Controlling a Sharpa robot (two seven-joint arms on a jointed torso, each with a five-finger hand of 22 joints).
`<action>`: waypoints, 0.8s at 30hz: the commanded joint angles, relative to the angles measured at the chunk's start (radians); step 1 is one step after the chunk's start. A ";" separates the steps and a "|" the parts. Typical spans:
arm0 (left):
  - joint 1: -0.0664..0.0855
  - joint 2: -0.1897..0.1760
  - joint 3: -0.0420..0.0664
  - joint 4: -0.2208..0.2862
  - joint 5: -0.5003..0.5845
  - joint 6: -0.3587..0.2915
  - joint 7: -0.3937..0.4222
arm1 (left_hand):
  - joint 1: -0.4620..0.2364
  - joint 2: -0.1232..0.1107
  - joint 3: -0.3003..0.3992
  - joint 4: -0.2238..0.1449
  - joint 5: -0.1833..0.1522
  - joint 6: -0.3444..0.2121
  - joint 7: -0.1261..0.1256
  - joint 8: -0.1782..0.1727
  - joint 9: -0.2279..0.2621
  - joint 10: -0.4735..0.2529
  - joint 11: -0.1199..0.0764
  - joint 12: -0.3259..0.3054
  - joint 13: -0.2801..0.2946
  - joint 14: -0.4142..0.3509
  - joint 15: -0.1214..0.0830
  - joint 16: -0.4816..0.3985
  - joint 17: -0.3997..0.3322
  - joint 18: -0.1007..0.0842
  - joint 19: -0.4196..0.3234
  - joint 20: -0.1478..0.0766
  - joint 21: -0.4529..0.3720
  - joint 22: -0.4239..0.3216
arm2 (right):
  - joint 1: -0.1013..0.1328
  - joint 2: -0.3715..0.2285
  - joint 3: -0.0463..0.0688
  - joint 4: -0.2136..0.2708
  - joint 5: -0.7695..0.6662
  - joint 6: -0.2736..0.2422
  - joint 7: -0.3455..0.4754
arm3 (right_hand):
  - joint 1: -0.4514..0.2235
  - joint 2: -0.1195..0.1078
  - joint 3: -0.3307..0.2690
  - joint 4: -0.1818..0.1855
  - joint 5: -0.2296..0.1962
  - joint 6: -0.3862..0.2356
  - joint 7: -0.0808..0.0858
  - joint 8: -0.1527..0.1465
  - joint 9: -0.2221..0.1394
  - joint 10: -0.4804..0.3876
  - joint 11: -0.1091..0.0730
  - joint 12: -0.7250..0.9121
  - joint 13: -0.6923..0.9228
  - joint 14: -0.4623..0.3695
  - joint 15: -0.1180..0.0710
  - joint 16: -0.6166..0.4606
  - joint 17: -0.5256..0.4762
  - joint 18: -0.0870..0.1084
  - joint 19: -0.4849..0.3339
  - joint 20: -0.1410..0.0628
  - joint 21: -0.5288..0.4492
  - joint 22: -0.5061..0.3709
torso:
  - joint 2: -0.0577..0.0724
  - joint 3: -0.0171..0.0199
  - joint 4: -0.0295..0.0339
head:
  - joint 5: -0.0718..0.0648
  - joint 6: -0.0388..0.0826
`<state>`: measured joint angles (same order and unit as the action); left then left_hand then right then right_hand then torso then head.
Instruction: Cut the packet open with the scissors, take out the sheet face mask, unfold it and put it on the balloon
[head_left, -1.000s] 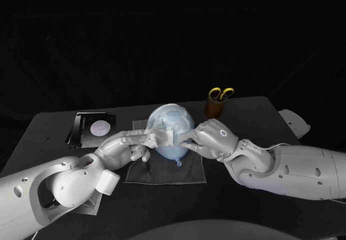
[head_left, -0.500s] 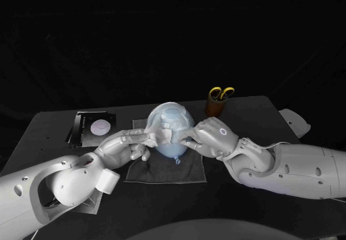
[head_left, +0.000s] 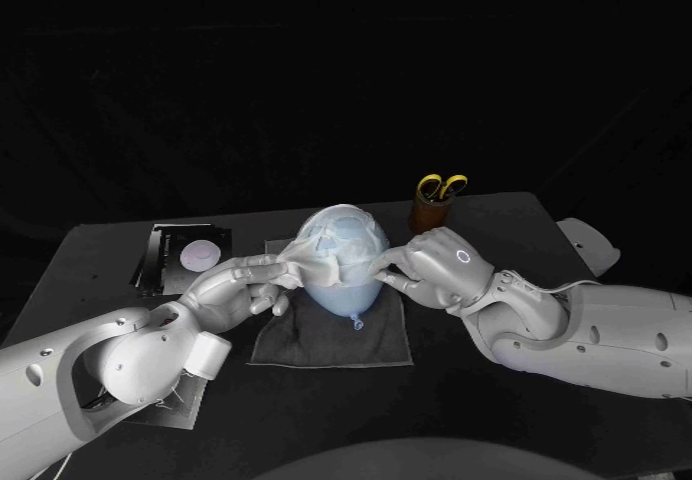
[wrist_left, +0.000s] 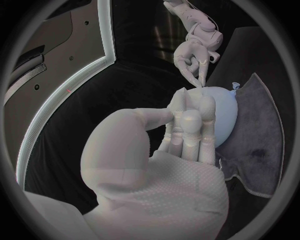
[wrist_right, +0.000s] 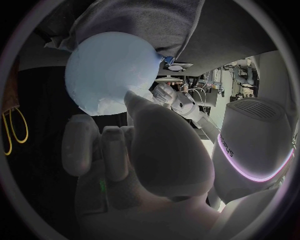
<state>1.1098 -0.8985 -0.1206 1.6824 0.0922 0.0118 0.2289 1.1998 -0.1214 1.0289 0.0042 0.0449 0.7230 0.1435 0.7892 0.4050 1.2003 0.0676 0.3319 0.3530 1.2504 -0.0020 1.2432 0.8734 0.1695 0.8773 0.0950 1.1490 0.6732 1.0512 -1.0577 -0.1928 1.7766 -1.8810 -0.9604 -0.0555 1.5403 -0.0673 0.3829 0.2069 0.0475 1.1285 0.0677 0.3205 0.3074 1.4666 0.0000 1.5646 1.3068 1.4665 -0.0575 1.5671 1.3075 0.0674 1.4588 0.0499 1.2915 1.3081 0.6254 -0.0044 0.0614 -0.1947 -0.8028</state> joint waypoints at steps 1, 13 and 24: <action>0.003 0.002 0.001 -0.004 0.007 0.025 -0.004 | -0.004 0.009 0.001 -0.007 0.003 0.006 -0.003 0.002 0.347 -0.009 -0.001 0.007 0.002 0.010 -0.001 0.008 0.009 0.017 0.006 -0.004 0.006 0.001 | 0.003 -0.006 0.000 -0.003 0.000 -0.066 -0.020 | -0.011 -0.003 0.011 0.000 0.001 -0.012 0.000 0.014 0.034 0.104 -0.005 0.006 0.264 0.104 -0.006 0.004 0.263 -0.015 0.011 -0.003 0.009 0.193 | 0.001 0.0004 -0.0003 | 0.000 0.000; 0.004 0.005 0.001 -0.012 0.003 0.042 -0.037 | -0.007 0.012 0.000 -0.010 0.003 0.004 -0.003 -0.001 0.348 -0.011 -0.002 0.008 0.007 0.025 -0.001 0.024 0.035 0.014 0.022 -0.004 0.017 0.017 | 0.009 -0.034 0.000 0.005 0.000 -0.065 -0.033 | -0.022 -0.013 0.039 -0.004 0.001 -0.028 0.000 0.042 0.062 0.104 -0.005 0.006 0.264 0.104 -0.006 0.004 0.263 -0.017 0.015 -0.004 0.018 0.196 | -0.001 0.0002 -0.0013 | 0.000 0.000; 0.004 0.003 0.001 -0.019 -0.014 0.065 -0.068 | -0.009 0.014 -0.001 -0.013 0.003 0.002 -0.002 -0.005 0.348 -0.013 -0.002 0.009 0.011 0.035 -0.001 0.036 0.053 0.012 0.032 -0.004 0.024 0.027 | 0.010 -0.078 -0.002 0.066 0.368 -0.025 0.014 | -0.207 -0.140 -0.070 0.085 0.002 -0.112 0.035 0.010 0.064 0.087 0.025 -0.026 0.247 0.104 0.018 0.004 0.263 -0.012 0.002 0.011 -0.018 0.186 | 0.000 -0.0007 0.0004 | -0.002 0.007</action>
<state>1.1124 -0.8971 -0.1205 1.6625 0.0882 0.0437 0.1760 1.1944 -0.1162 1.0292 -0.0016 0.0421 0.7228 0.1433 0.7805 0.4056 1.1935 0.0680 0.3362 0.3633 1.2799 -0.0033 1.2769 0.9257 0.1617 0.9045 0.0896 1.1717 0.6993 1.0610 -1.1334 -0.1944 1.8330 -1.7015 -0.9604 -0.0586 1.3363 -0.2021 0.3168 0.2902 0.0465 1.0211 0.1034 0.3321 0.3731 1.4666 0.0218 1.5399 1.3081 1.4646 -0.0444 1.5673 1.3073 0.0672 1.4621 0.0546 1.2745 1.3074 0.6250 -0.0049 0.0616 -0.1961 -0.7964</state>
